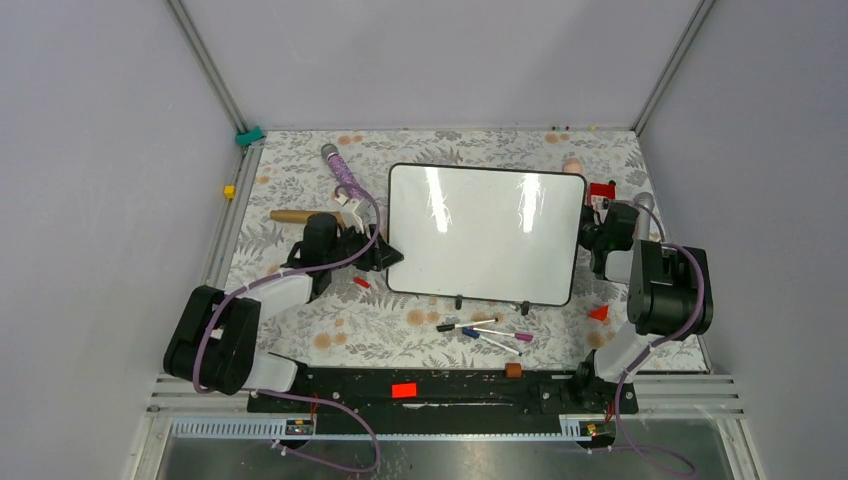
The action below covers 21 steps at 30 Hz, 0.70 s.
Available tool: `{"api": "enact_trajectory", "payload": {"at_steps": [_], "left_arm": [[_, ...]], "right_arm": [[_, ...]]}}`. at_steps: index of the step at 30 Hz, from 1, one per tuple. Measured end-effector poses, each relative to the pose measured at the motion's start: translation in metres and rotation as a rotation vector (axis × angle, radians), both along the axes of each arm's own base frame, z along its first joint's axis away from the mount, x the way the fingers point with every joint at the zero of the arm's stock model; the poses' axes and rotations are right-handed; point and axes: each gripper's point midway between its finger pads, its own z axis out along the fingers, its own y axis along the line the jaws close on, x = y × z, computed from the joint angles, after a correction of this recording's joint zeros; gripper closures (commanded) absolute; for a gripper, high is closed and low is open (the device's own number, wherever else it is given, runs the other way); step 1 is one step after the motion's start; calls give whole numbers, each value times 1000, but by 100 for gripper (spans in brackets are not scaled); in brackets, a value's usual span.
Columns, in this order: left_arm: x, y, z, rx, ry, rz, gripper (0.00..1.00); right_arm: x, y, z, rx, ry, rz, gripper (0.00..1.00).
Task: Write a sentence on the whiteboard
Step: Move the whiteboard to the center of the board.
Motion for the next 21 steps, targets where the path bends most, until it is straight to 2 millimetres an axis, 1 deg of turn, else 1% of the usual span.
{"api": "enact_trajectory", "payload": {"at_steps": [2, 7, 8, 9, 13, 15, 17, 18, 19, 21], "left_arm": [[2, 0, 6, -15, -14, 16, 39], [9, 0, 26, -46, -68, 55, 29], [10, 1, 29, -50, -76, 61, 25], [11, 1, 31, -51, -82, 68, 20], [14, 8, 33, -46, -87, 124, 15], [12, 13, 35, -39, -93, 157, 14], [12, 19, 40, -37, -106, 195, 12], [13, 22, 45, -38, -116, 215, 5], [13, 24, 50, -39, -124, 230, 2], [12, 30, 58, -39, -135, 273, 1]], "right_arm": [[3, -5, 4, 1, -13, -2, 100], [14, -23, 14, -12, -42, -33, 100], [16, -25, 16, -16, -45, -37, 100], [17, -26, 17, -19, -47, -38, 100], [21, -33, 19, -22, -42, -55, 100], [23, -44, 20, -22, -41, -80, 100], [25, -56, 22, -24, -44, -109, 100], [26, -63, 22, -24, -44, -126, 100], [26, -68, 22, -24, -42, -140, 100], [26, -79, 21, -22, -35, -168, 100]]}}
